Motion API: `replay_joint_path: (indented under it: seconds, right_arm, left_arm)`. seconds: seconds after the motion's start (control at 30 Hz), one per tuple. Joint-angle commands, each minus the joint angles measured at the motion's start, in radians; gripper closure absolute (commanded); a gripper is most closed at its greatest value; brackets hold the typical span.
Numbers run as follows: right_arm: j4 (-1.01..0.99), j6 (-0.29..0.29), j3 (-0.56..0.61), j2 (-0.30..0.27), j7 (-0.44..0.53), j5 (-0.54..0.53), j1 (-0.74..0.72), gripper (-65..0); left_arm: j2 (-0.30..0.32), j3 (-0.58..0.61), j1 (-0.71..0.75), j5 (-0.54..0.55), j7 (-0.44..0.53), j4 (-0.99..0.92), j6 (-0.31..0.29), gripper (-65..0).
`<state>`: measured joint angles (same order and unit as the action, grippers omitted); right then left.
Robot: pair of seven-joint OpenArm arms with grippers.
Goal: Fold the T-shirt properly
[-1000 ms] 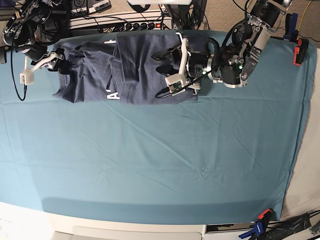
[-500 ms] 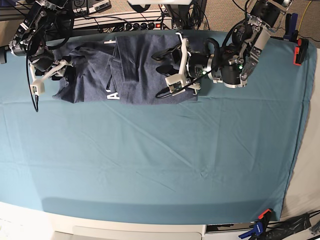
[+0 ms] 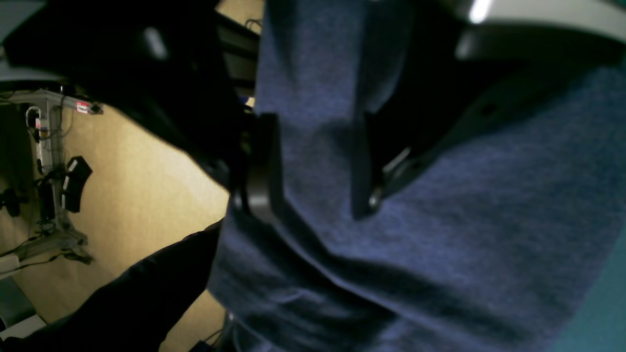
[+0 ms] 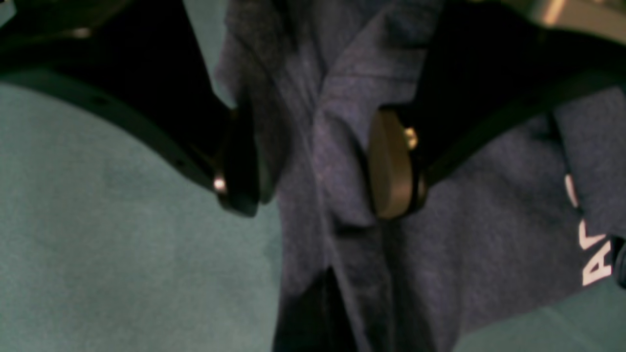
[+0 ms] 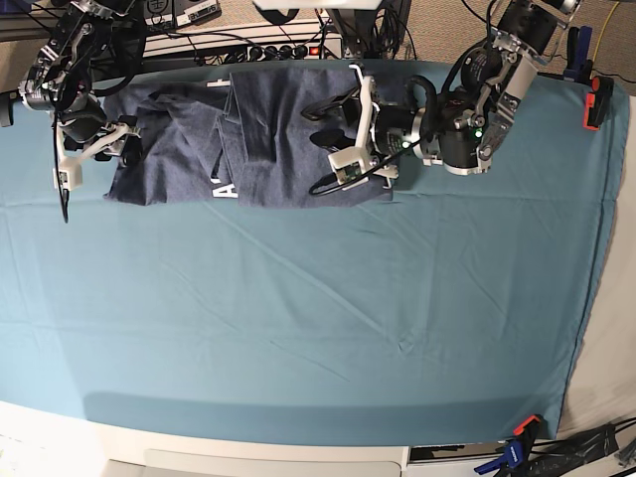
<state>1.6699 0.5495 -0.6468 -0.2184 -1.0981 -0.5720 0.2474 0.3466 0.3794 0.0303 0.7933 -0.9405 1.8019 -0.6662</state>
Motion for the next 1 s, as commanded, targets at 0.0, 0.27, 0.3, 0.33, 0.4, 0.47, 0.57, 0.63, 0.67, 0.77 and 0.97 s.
replay_joint_path:
  seconds: [0.0,0.27,0.3,0.33,0.4,0.47,0.57,0.63,0.67,0.77,0.97]
  right_arm:
    - [0.010,-0.001,-0.003,-0.014,0.006,0.004,-0.001,-35.6]
    - [-0.024,0.000,-0.002,-0.006,-0.031,-0.109,-0.001,-35.7]
    - [-0.042,0.001,-0.002,-0.006,-0.036,-0.124,-0.001,-35.6]
    - [-0.058,0.004,-0.002,-0.006,-0.039,-0.133,-0.001,-35.6]
    - [-0.088,0.014,-0.002,-0.006,-0.058,-0.154,-0.001,-35.6]
    - [-0.105,0.023,-0.002,-0.006,-0.079,-0.175,-0.001,-35.6]
    - [-0.107,0.034,-0.002,-0.006,-0.100,-0.206,-0.001,-35.6]
    - [-0.106,0.038,-0.002,-0.006,-0.114,-0.222,0.000,-35.6]
    - [-0.106,0.038,-0.002,-0.006,-0.126,-0.225,0.000,-35.6]
    - [-0.106,0.038,-0.002,-0.007,-0.159,-0.224,0.000,-35.6]
    - [-0.106,0.038,-0.002,-0.009,-0.166,-0.224,0.002,-35.6]
  left_arm:
    - [0.000,-0.003,-0.011,0.022,0.025,0.017,-0.004,-24.9]
    - [0.000,-0.003,-0.011,0.022,0.025,0.017,-0.004,-24.9]
    - [0.000,-0.003,-0.011,0.022,0.025,0.017,-0.004,-24.9]
    - [0.000,-0.003,-0.011,0.022,0.025,0.017,-0.004,-24.9]
    - [0.000,-0.003,-0.011,0.022,0.025,0.017,-0.004,-24.9]
    - [0.000,-0.003,-0.011,0.021,0.025,0.017,-0.004,-24.9]
    - [0.000,-0.003,-0.011,0.021,0.025,0.017,-0.004,-24.9]
    - [0.000,-0.003,-0.011,0.021,0.025,0.017,-0.004,-24.9]
    - [0.000,-0.003,-0.011,0.021,0.025,0.017,-0.004,-24.9]
    - [0.000,-0.003,-0.011,0.021,0.025,0.017,-0.004,-24.9]
    - [-0.003,-0.003,-0.011,0.021,0.025,0.017,-0.004,-24.9]
